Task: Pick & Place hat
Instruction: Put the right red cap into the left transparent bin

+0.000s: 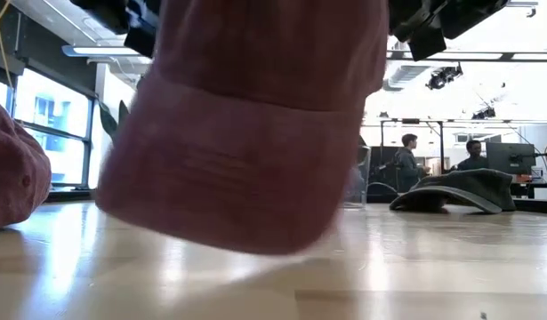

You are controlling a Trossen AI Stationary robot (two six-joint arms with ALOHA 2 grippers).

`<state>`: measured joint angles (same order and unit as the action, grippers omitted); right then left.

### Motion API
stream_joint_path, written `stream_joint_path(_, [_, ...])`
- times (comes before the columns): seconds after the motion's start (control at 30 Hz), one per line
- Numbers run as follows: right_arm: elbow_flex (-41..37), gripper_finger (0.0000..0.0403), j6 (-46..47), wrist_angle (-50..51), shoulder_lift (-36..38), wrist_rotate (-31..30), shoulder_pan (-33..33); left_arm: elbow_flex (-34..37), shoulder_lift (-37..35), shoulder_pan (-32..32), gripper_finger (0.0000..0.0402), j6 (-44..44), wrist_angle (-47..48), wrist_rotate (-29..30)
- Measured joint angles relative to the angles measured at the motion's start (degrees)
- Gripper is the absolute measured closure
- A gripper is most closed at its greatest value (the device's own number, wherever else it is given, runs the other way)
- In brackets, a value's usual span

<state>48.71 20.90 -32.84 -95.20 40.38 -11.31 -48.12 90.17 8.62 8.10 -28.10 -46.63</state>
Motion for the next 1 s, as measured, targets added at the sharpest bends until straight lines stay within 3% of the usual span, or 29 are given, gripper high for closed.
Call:
stream_joint_path(0.33, [0.00,0.0392,-0.34,0.01,0.00,-0.83,0.00,0.00,0.00,-0.84,0.0297,11.15,0.47,0.95])
stream_joint_path(0.5, [0.00,0.0399,-0.34,0.00,0.00,-0.83,0.00,0.00,0.00,-3.73,0.0248,11.31,0.85,-4.30])
stream_joint_path(0.7, [0.00,0.0391,-0.34,0.00,0.00,-1.33,0.00,-0.02,0.00,-4.45,0.0179,11.33,-1.68,-3.87])
stream_joint_path(0.87, [0.00,0.0399,-0.39,-0.01,0.00,-1.47,0.03,-0.02,0.00,-3.59,0.0157,11.69,-2.29,-3.44])
stream_joint_path(1.0, [0.00,0.0393,-0.96,-0.20,0.00,-2.80,0.43,-0.04,0.00,-2.36,0.0156,11.91,-1.98,1.51])
